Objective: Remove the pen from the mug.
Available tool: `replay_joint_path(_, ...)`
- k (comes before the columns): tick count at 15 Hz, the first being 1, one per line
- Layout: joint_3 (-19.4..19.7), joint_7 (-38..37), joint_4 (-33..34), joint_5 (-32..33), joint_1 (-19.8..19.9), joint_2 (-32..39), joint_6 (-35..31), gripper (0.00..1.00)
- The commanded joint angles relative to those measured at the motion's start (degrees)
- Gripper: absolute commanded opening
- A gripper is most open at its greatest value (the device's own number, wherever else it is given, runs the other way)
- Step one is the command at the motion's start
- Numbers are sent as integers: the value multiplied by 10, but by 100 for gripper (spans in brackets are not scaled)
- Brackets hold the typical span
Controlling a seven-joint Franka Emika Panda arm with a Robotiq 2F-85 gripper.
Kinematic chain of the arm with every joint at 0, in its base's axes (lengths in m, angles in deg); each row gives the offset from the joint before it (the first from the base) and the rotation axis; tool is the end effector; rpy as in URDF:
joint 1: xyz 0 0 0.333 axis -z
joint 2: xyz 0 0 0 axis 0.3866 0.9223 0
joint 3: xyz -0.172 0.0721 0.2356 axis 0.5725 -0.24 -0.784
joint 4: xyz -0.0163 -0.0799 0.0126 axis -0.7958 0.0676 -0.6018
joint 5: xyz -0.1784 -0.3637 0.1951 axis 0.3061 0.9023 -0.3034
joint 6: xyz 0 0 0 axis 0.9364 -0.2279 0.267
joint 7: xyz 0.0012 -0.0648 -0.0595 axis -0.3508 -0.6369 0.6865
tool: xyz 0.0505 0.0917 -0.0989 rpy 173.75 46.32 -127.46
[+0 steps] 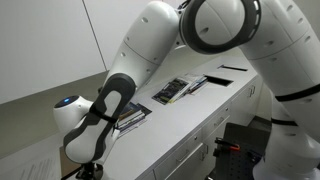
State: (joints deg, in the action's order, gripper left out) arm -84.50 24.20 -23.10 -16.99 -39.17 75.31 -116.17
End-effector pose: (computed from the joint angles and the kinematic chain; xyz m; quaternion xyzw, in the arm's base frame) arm 0.6358 0.2952 0.1141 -0.9762 -0.2117 -0.0400 0.0228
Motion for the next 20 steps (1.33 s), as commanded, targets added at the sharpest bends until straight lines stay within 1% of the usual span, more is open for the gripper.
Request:
replay_joint_path(1,-11,44,82,-5,4,55,55,44)
replay_joint_path(3,-11,58,119,-2,3,82,69,43)
replay_joint_path(5,-10,68,151,-1,1,105,83,47)
replay_joint_path(6,-8,70,167,1,-2,117,91,46)
replay_joint_path(7,-6,70,180,2,-4,126,99,48)
replay_joint_path(9,-4,72,204,2,-5,143,110,45)
replay_joint_path(10,-4,72,214,2,-6,148,117,40)
replay_joint_path(11,-7,74,221,-1,-4,150,123,41)
replay_joint_path(12,-11,81,225,-4,-1,151,127,36)
replay_joint_path(13,-17,90,228,-8,3,151,130,38)
replay_joint_path(14,-16,89,229,-8,3,151,128,38)
replay_joint_path(17,-13,88,232,-6,2,149,125,41)
replay_joint_path(19,-11,84,235,-7,2,150,126,46)
replay_joint_path(20,-12,86,236,-8,4,151,128,46)
